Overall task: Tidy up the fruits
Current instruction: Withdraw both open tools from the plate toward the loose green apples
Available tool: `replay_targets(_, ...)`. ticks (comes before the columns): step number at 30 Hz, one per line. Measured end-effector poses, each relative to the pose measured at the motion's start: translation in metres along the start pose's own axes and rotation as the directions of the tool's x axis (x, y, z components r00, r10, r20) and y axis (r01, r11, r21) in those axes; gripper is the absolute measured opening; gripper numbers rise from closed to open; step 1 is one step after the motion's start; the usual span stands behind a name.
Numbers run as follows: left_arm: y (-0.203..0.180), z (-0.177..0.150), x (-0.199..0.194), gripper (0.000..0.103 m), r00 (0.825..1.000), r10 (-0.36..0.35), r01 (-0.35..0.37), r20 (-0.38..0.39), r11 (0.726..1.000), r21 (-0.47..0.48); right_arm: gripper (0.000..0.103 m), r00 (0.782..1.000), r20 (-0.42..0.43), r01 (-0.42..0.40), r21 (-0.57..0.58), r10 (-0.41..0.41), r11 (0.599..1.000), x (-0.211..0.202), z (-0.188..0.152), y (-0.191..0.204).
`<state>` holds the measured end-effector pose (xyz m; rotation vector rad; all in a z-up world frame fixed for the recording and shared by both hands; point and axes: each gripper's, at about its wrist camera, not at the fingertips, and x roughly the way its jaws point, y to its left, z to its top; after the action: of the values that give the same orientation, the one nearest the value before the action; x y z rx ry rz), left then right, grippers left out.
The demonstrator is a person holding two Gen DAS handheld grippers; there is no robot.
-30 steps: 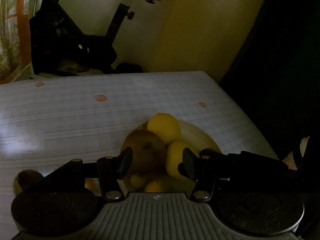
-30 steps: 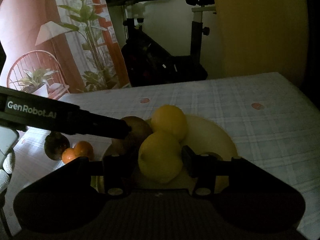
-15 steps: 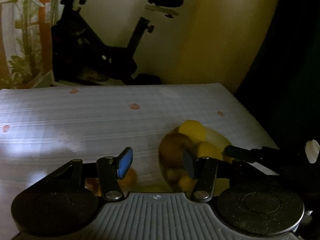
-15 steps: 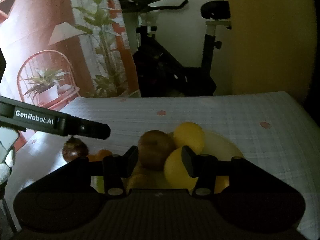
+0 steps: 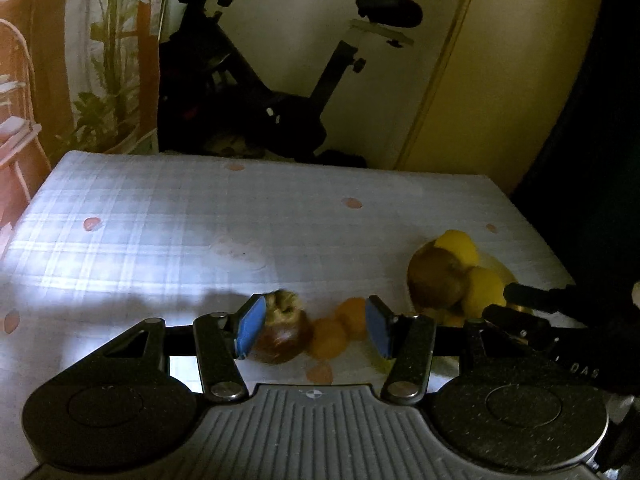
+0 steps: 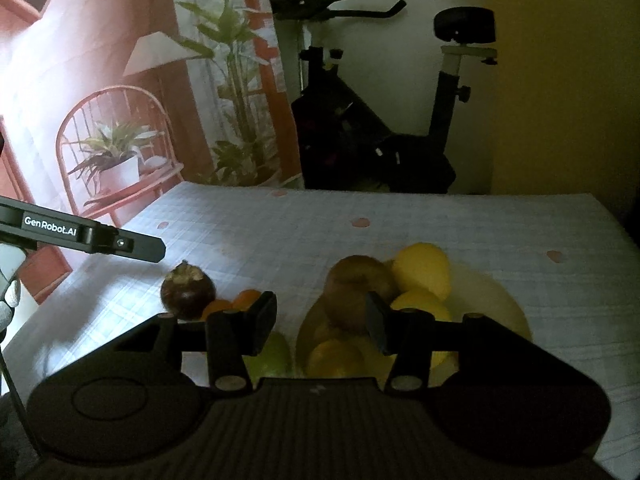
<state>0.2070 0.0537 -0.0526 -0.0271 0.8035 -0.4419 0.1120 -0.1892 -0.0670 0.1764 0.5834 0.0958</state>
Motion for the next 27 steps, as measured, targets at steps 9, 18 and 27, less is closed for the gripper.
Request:
replay_targets(9, 0.008, -0.021, -0.005, 0.057, 1.000, -0.025, 0.025, -0.019, 1.000, 0.016, 0.050, 0.998, -0.044, -0.052, -0.040, 0.050, 0.998, 0.006, -0.004, 0.020)
replay_targets(18, -0.001, -0.042, -0.010, 0.057, 0.999, -0.041, 0.041, -0.006, 0.999, 0.008, 0.050, 0.995, -0.072, -0.068, -0.054, 0.064, 0.996, 0.010, -0.009, 0.028)
replay_targets(27, -0.014, -0.065, 0.001, 0.058, 0.997, -0.051, 0.051, -0.052, 0.999, -0.006, 0.047, 0.994, -0.090, -0.062, -0.057, 0.057, 0.996, 0.010, -0.021, 0.028)
